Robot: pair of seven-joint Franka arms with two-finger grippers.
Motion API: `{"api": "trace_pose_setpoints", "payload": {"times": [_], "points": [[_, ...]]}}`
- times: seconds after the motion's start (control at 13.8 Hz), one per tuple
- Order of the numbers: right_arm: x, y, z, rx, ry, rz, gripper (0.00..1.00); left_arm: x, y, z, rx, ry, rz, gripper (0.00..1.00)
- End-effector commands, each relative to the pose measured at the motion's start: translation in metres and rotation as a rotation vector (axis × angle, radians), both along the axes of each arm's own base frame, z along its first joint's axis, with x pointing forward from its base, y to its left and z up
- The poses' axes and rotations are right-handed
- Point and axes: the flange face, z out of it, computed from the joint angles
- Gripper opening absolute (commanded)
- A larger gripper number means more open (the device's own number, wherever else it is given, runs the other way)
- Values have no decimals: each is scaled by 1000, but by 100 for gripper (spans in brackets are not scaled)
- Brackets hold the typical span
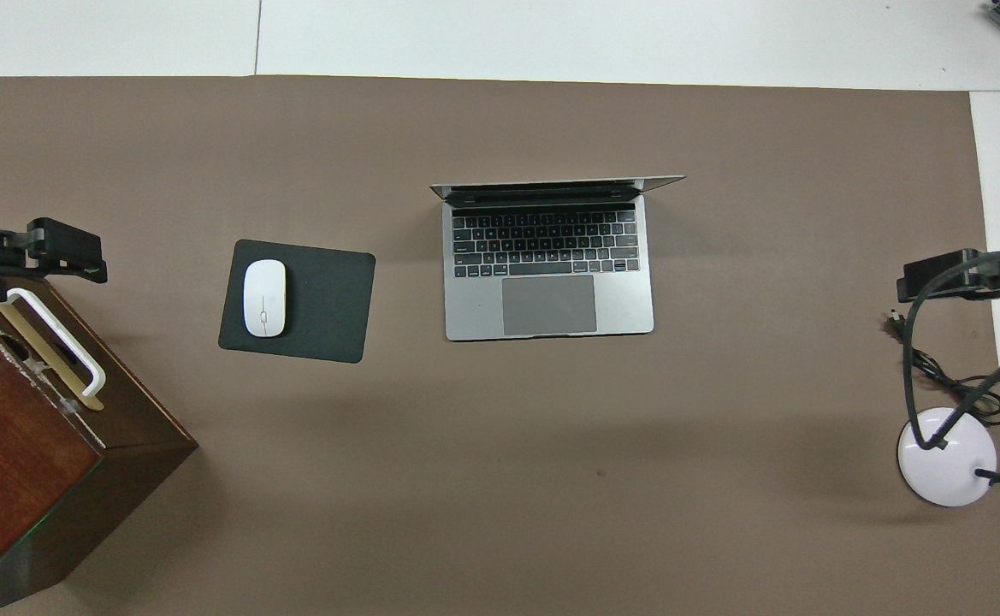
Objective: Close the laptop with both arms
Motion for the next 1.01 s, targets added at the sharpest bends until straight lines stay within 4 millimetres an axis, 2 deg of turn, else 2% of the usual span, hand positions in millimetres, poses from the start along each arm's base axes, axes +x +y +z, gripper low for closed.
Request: {"api": "trace_pose_setpoints", "payload": {"times": [0.0, 0.43, 0.94], "points": [[-6, -3, 2, 29, -12, 0, 100, 3, 2, 4, -14, -9, -9, 100], [-6, -3, 2, 29, -11, 0, 100, 2, 5, -1, -14, -2, -9, 100], [-6, -4, 2, 29, -11, 0, 100, -8, 8, -4, -13, 11, 14, 100]]}}
